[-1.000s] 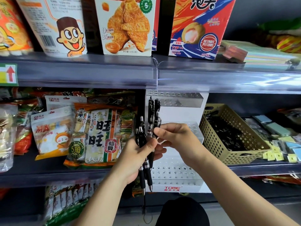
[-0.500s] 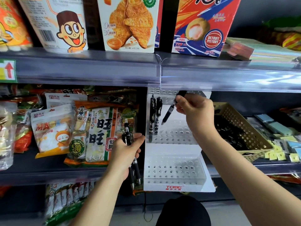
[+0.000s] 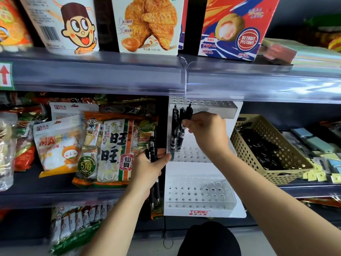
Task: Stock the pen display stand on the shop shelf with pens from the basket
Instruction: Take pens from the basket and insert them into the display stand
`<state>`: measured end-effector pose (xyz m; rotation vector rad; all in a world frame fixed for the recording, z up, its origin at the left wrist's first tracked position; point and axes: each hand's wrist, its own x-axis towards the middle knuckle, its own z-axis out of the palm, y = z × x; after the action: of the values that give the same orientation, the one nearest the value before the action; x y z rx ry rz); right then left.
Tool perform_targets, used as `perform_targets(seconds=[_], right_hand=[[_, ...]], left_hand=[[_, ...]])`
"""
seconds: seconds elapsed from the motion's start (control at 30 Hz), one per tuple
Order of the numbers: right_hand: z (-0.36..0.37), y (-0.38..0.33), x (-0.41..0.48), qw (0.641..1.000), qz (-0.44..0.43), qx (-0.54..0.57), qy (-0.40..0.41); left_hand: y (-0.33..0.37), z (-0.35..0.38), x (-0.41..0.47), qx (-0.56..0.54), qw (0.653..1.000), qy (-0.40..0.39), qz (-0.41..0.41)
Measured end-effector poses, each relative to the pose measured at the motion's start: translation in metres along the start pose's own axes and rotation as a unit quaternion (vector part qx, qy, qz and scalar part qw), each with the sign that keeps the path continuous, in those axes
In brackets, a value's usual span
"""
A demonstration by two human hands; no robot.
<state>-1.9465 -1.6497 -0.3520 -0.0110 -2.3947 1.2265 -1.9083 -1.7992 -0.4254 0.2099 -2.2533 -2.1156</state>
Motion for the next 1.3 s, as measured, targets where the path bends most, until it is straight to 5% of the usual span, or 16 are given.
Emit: perform_targets(seconds=[0.63, 0.93, 1.3], right_hand=[[0.001, 0.009, -0.016, 0.996, 0.018, -0.048, -0.068], [-0.011, 0.002, -0.034, 0.999, 0.018, -0.005, -0.037], [-0.007, -0.015, -0.053, 0.942, 0.027, 0.129, -0.309]], left_hand=[[0.004, 0.000, -0.004, -0.004, 1.000, 0.007, -0.016], [0.013, -0.007, -0.013, -0.033, 0.999, -0.009, 0.003], [0.021, -0.002, -0.036, -0.054, 0.985, -0.164, -0.025]])
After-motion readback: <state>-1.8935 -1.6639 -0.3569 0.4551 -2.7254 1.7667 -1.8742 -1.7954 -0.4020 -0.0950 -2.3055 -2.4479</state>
